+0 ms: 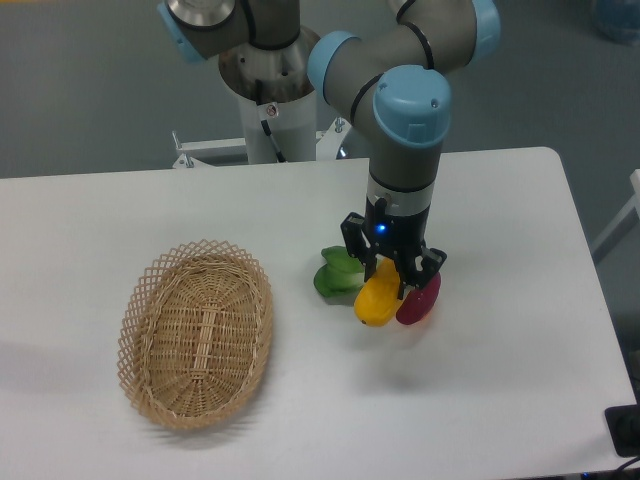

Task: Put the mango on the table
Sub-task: 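Close the gripper around the yellow mango beside the red fruit, then lift the held mango and carry it toward the wicker basket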

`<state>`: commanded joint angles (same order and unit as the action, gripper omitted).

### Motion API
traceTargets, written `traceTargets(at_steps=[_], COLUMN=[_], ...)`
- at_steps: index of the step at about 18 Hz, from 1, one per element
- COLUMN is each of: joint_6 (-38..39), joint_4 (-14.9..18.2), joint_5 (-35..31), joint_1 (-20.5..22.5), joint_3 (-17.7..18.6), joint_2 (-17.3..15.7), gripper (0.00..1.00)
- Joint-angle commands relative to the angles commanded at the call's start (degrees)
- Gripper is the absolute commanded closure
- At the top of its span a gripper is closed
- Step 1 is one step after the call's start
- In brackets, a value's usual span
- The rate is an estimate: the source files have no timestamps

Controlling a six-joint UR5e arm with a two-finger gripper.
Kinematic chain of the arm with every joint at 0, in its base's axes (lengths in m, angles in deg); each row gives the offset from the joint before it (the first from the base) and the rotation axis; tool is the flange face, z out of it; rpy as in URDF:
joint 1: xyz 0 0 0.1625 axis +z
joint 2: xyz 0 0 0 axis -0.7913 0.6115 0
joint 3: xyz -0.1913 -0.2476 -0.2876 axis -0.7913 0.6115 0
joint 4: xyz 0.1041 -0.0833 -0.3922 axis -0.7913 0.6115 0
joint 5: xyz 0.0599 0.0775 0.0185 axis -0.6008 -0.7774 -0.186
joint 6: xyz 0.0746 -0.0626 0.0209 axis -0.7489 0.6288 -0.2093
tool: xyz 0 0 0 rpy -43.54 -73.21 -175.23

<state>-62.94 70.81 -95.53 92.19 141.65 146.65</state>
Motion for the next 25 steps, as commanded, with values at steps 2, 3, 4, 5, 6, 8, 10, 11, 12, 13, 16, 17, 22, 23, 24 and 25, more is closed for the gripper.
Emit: traceTargets(at_steps=[2,3,4,5,6,8,10,11,12,13,16,17,22,23,24,25], joint_6=[-1.23,-1.32,-1.32,-1.23,-1.23,0.25,5.24,8.58,11.31,13.42,17.65,19.06,24.25,24.6,24.95,25.48], joint_4=[0.09,0.0,-0.17,-0.18,-0.35,-0.7,-2.36,-3.94,-5.96,-7.72,-11.85,-12.65,-13.01,-13.01,-13.01,-13.09], joint_5=[0.0,0.0,0.0,0.09,0.09,0.17,0.61,1.31,1.93,1.93,2.02,1.93,1.93,1.93,1.93,1.85], joint_1=[0.44,0.44,0.44,0.53,0.53,0.27,-0.17,-0.44,-0.96,-1.4,-2.89,-3.51,-5.53,-5.8,-6.5,-6.68], joint_3=[0.09,0.17,0.18,0.18,0.18,0.18,0.26,0.44,0.79,1.4,3.16,3.34,4.39,5.0,5.44,5.8], joint_2=[-0.09,-0.09,-0.09,-0.09,0.0,0.26,0.96,1.58,2.28,2.72,4.56,5.35,7.65,7.65,7.73,8.08], gripper=[0.63,0.63,0.63,0.63,0.63,0.63,0.63,0.63,0.63,0.63,0.62,0.62,0.62,0.62,0.62,0.62])
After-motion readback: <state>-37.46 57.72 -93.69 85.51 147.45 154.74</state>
